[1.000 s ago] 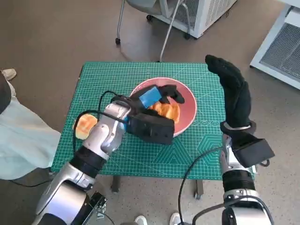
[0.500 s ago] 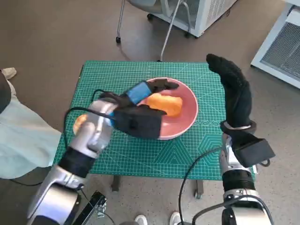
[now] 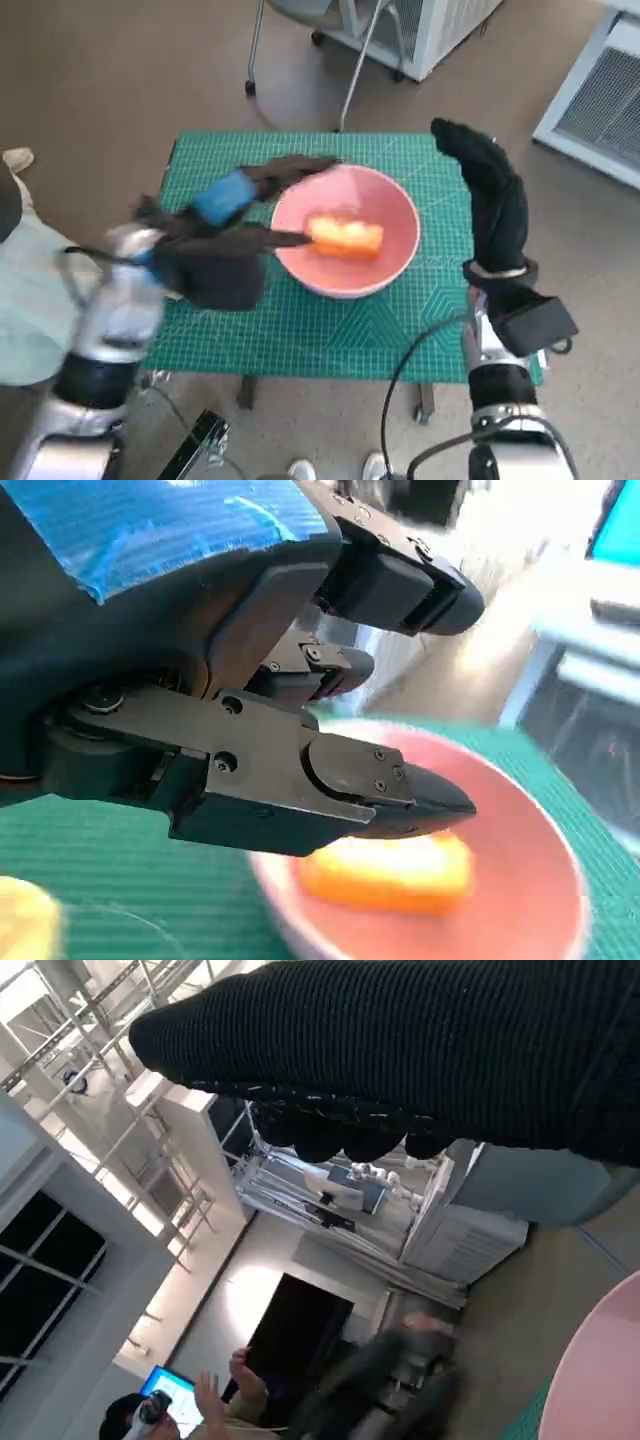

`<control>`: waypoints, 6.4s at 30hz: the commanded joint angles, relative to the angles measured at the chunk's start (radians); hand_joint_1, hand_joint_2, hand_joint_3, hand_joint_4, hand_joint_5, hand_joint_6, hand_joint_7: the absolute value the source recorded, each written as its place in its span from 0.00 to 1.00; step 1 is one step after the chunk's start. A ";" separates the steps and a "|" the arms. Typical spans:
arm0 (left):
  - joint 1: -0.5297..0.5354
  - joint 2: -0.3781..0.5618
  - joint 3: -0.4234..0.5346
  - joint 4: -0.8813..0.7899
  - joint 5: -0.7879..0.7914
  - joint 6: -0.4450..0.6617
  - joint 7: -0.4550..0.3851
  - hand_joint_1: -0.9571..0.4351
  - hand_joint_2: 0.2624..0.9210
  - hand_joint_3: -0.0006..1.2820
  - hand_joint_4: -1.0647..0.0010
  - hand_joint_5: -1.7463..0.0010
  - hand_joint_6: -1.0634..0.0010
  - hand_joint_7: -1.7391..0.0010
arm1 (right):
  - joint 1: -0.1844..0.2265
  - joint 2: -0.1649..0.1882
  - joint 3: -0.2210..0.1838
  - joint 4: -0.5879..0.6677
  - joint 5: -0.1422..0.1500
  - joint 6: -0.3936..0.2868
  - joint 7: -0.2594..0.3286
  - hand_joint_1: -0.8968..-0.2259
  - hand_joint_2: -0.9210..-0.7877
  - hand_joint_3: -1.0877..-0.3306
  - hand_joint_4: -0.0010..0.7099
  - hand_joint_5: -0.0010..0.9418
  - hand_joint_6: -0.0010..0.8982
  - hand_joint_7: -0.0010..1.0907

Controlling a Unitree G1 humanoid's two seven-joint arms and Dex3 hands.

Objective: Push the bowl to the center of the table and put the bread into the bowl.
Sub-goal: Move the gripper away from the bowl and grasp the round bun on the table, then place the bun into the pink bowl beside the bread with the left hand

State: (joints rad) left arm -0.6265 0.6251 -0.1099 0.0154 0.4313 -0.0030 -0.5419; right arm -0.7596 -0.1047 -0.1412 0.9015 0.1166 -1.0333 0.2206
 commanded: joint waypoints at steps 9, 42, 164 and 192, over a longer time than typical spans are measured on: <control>0.136 0.174 0.169 -0.153 -0.094 -0.035 -0.046 0.69 0.91 0.00 0.59 0.97 0.46 0.89 | 0.028 0.013 0.002 -0.007 0.022 0.023 0.027 0.71 0.00 0.62 0.64 0.01 0.21 0.81; 0.275 0.416 0.091 -0.084 0.122 -0.103 -0.124 0.88 0.92 0.01 0.86 1.00 0.69 0.99 | 0.009 0.012 -0.015 -0.002 0.060 0.046 0.098 0.71 0.00 0.64 0.65 0.01 0.21 0.83; -0.403 -0.101 -0.319 0.509 0.404 -0.298 0.358 0.69 1.00 0.08 0.45 0.30 0.39 0.30 | 0.038 -0.024 -0.024 -0.031 0.045 0.043 0.082 0.70 0.00 0.65 0.65 0.01 0.22 0.81; -0.369 -0.137 -0.428 0.586 0.480 -0.286 0.346 0.52 1.00 0.10 0.85 1.00 0.73 0.89 | 0.062 -0.040 -0.035 -0.084 0.026 0.063 0.046 0.70 0.00 0.65 0.66 0.01 0.26 0.78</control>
State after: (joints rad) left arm -1.0100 0.4737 -0.5590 0.6093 0.9360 -0.2790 -0.2132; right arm -0.7253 -0.1461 -0.1779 0.8210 0.1526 -0.9849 0.2815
